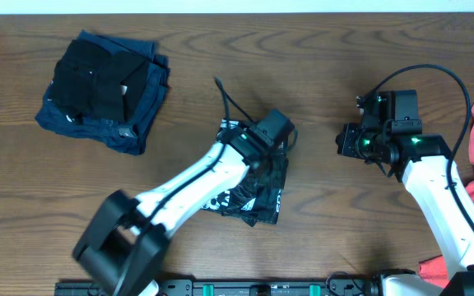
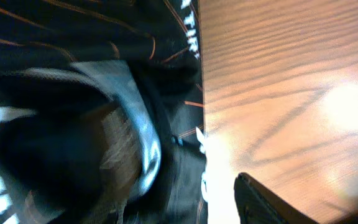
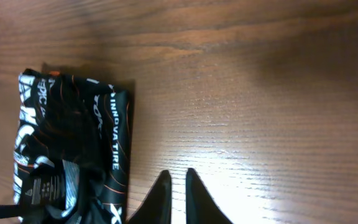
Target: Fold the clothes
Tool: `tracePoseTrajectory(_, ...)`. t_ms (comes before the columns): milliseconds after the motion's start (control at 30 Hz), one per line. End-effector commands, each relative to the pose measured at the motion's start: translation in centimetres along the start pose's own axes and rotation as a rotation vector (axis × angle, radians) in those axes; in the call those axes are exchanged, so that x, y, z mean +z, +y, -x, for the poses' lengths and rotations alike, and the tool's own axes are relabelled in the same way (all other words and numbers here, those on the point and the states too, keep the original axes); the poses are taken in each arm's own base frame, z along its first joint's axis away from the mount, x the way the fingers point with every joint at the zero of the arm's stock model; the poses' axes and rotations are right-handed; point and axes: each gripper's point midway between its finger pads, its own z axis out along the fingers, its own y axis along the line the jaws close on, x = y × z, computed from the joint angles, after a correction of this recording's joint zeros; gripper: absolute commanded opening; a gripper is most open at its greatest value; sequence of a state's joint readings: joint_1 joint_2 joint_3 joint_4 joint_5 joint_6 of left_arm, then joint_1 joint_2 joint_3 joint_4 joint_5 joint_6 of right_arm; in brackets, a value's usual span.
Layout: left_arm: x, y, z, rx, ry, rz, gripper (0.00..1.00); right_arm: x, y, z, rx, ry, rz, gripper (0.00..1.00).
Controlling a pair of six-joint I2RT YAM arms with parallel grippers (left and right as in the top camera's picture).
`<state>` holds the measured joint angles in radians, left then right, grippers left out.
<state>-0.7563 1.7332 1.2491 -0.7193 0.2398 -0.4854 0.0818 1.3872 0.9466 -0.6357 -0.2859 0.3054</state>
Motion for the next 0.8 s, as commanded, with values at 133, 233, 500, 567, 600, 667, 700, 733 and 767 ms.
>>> tracePoseTrajectory(133, -11.1, -1.2, 3.7, 0.072, -0.255, -0.072, 0.69, 1.3, 4.2, -2.0, -0.255, 0.056, 0.095, 0.29)
tracePoseTrajectory(233, -13.8, 1.2, 4.1, 0.032, -0.330, -0.011, 0.70, 2.7, 7.1, -2.9, -0.366, 0.073, 0.172, 0.38)
tracePoseTrajectory(500, -16.1, 6.8, 2.8, -0.082, -0.319, 0.111, 0.70, 9.8, 10.3, -5.9, -0.468, 0.147, 0.195, 0.44)
tracePoseTrajectory(567, -15.8, 7.5, 2.2, -0.082, -0.283, 0.133, 0.71, 11.2, 10.2, -7.1, -0.492, 0.185, 0.190, 0.41)
tracePoseTrajectory(600, -15.6, 7.8, 2.0, -0.080, -0.270, 0.142, 0.71, 11.6, 10.1, -7.5, -0.499, 0.199, 0.187, 0.41)
tracePoseTrajectory(667, -15.2, 8.1, 1.6, -0.083, -0.241, 0.156, 0.71, 12.1, 9.8, -8.2, -0.497, 0.225, 0.179, 0.34)
tracePoseTrajectory(700, -14.9, 8.2, 1.4, -0.085, -0.226, 0.162, 0.71, 12.2, 9.7, -8.2, -0.497, 0.225, 0.172, 0.26)
tracePoseTrajectory(733, -14.5, 8.3, 1.3, -0.087, -0.213, 0.168, 0.71, 12.3, 9.4, -8.0, -0.492, 0.217, 0.154, 0.16)
tracePoseTrajectory(767, -13.9, 8.5, 1.2, -0.090, -0.194, 0.175, 0.71, 12.4, 8.8, -7.3, -0.483, 0.194, 0.113, 0.08)
